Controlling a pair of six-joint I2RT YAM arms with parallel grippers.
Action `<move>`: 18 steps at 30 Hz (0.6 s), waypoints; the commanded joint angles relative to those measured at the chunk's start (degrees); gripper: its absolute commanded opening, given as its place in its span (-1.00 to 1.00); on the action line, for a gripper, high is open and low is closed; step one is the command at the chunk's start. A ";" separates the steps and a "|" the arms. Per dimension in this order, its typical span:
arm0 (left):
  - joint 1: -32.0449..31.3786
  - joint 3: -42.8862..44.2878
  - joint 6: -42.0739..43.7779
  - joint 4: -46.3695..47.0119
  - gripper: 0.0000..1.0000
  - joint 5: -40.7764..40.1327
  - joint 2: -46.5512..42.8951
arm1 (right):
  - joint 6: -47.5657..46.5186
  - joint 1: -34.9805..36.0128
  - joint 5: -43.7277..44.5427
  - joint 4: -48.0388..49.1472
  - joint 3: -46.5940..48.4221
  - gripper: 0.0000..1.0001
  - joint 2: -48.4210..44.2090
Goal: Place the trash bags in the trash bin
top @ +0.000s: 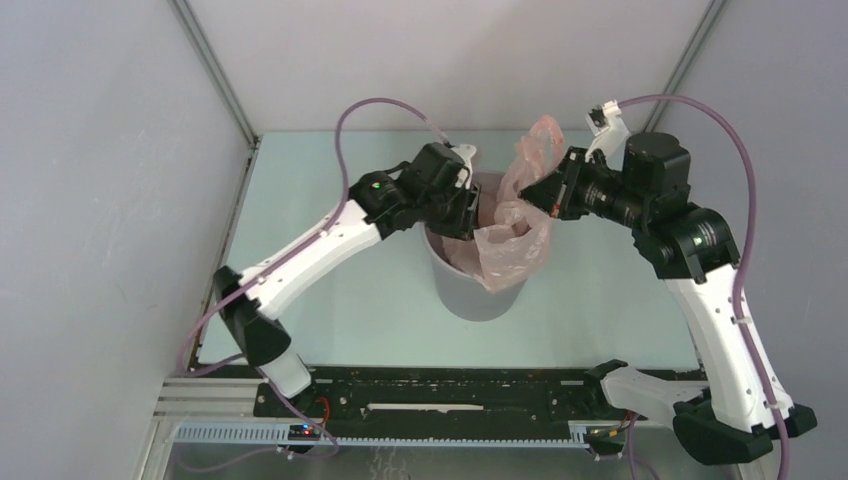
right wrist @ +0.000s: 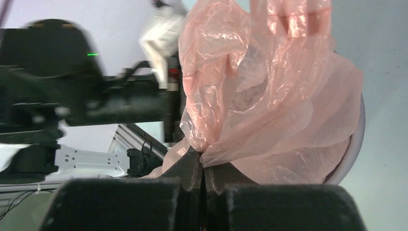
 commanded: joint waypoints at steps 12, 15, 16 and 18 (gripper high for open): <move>10.52 -11.57 -11.30 7.88 0.30 8.03 -29.43 | -5.76 5.66 2.59 9.30 -1.82 -1.00 10.20; 12.14 -13.28 -13.58 9.66 0.38 10.64 -30.95 | -6.03 7.19 4.00 10.22 -4.96 -1.00 11.07; 12.24 -13.46 -14.08 10.24 0.41 11.56 -30.90 | -6.26 7.50 4.71 10.40 -6.28 -1.00 11.06; 12.25 -14.37 -15.41 12.49 0.43 14.23 -30.35 | -6.39 7.85 6.81 11.00 -9.08 -1.00 10.75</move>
